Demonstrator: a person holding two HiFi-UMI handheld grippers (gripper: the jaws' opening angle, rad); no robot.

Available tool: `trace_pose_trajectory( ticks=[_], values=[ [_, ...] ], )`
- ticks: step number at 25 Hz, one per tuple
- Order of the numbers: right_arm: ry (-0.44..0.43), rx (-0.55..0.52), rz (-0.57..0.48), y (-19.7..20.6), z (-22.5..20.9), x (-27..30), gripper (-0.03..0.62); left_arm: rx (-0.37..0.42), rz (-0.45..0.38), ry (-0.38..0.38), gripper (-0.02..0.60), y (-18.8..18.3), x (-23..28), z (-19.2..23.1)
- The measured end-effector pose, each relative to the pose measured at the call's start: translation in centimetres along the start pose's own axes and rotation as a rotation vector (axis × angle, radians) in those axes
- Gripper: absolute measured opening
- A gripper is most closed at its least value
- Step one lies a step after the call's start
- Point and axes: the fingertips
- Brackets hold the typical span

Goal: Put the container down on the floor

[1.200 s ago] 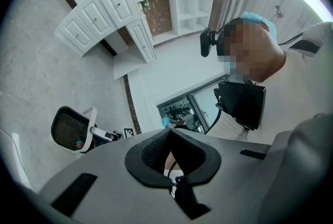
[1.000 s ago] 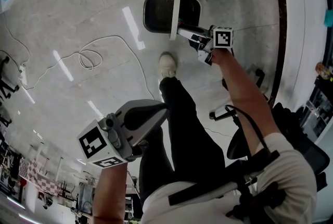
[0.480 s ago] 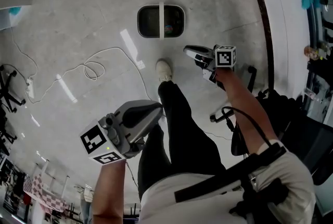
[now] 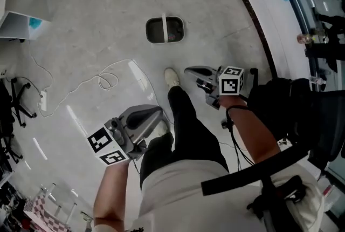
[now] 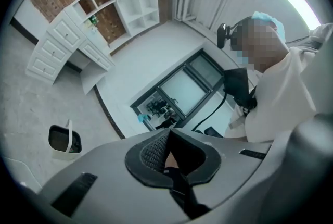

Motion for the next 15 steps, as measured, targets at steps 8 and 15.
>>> trace_pose_trajectory(
  ticks=[8, 15],
  values=[
    [0.062, -0.212, 0.010, 7.3, 18.9, -3.3, 0.017, 0.049, 0.004, 0.005, 0.009, 3.1, -9.8, -12.3],
    [0.045, -0.272, -0.059, 10.3, 29.8, -7.0, 0.017, 0.074, 0.038, 0.047, 0.009, 4.4, -12.1, -19.1]
  ],
)
Point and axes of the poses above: the fingertips, and each gripper's own axes: x forward along the fingers, z to its left, y out of its underside, and after that the axes turned 5 degrees about x, right-handed
